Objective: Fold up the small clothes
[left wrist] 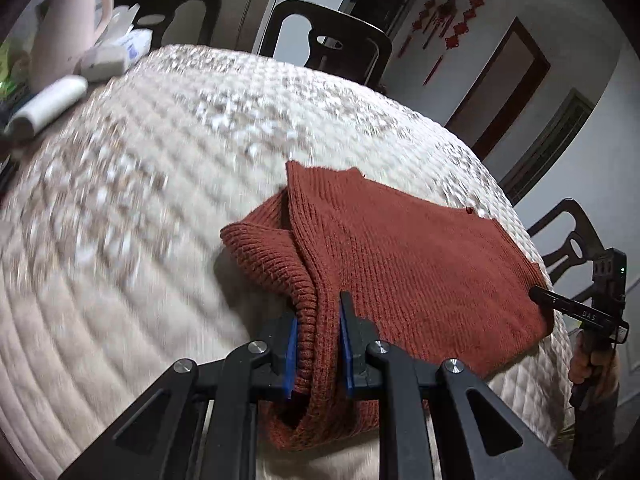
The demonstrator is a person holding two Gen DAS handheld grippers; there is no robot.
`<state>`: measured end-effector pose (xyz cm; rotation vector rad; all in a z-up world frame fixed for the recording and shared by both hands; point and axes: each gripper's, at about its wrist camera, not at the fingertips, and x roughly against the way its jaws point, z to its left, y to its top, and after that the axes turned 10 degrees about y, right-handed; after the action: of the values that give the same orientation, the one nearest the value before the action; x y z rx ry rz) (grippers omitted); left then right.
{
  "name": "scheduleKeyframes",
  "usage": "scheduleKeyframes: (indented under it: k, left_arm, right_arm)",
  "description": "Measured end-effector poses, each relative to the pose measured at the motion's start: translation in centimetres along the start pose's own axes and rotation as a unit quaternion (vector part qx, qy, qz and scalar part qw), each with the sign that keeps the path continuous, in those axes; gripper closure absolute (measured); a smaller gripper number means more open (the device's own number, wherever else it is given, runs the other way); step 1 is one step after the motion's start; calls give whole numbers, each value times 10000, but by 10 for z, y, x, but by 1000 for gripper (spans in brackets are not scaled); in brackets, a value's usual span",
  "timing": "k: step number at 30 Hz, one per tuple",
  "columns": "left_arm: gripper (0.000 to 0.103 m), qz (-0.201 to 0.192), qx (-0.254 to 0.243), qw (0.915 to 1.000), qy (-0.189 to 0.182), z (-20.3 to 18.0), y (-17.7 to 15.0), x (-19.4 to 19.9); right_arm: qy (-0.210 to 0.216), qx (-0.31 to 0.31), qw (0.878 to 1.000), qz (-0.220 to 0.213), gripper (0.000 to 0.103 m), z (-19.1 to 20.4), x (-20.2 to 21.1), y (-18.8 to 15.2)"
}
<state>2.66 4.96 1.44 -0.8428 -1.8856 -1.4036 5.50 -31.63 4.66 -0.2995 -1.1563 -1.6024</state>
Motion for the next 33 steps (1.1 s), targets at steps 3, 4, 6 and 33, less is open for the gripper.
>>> scheduleKeyframes:
  k: [3, 4, 6, 33]
  left_arm:
    - [83, 27, 63, 10000, -28, 2, -15, 2]
    - [83, -20, 65, 10000, -41, 2, -16, 2]
    - [83, -9, 112, 9999, -77, 4, -13, 1]
    - [67, -220, -942, 9948, 307, -61, 36, -43]
  right_arm:
    - [-5, -68, 10000, -53, 88, 0, 4, -11]
    - [-34, -55, 9999, -78, 88, 0, 2, -12]
    - [-76, -60, 9999, -67, 87, 0, -1, -11]
    - [-733, 700, 9946, -216, 74, 23, -49, 36]
